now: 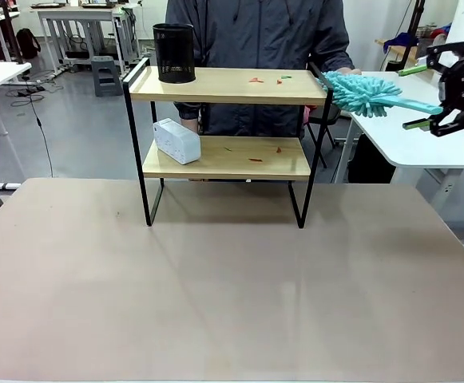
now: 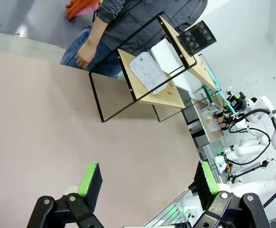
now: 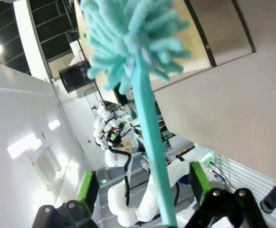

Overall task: Clean the shelf.
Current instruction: Pick up the Duster from the human.

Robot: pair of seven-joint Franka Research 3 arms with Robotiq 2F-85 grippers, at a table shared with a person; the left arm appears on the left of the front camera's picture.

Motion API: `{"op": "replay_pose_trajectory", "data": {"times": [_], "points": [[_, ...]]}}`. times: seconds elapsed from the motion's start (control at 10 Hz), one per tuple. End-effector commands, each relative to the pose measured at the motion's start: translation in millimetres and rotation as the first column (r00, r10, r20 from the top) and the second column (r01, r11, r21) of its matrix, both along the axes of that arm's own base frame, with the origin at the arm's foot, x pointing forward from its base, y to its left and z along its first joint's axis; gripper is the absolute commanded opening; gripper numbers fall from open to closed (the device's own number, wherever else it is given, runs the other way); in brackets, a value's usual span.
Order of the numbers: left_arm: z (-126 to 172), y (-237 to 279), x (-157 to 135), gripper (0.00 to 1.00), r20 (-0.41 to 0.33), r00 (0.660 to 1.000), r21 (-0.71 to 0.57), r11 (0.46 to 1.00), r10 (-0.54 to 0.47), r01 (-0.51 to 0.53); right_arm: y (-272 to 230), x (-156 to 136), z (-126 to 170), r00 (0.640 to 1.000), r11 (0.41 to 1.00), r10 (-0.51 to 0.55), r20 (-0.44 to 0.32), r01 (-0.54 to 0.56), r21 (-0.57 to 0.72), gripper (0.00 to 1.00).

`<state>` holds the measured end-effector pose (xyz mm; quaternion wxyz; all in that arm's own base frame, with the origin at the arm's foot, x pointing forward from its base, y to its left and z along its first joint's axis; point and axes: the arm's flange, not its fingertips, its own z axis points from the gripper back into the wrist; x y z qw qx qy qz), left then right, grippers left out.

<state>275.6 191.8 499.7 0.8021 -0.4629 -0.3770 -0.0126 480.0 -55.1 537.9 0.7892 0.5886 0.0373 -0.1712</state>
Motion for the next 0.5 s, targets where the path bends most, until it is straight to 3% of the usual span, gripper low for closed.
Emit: {"op": "replay_pose_trajectory", "data": {"times": [0.0,0.3,0.4], "points": [[0.5,0.1,2.2,1.00,0.032,0.999,-0.002,1.000,-0.007,0.007,3.8,9.2,3.4,0.998,0.996,-0.060,0.012,0.059,0.070,1.00],[0.5,0.1,2.2,1.00,0.032,0.999,-0.002,1.000,-0.007,0.007,4.6,15.9,-2.9,0.996,0.993,-0.087,0.005,0.086,0.084,1.00],[0.5,0.1,2.2,1.00,0.032,0.999,-0.002,1.000,-0.007,0.007,2.9,17.4,-4.4,0.994,0.992,-0.104,0.016,0.103,0.073,0.40]]}}
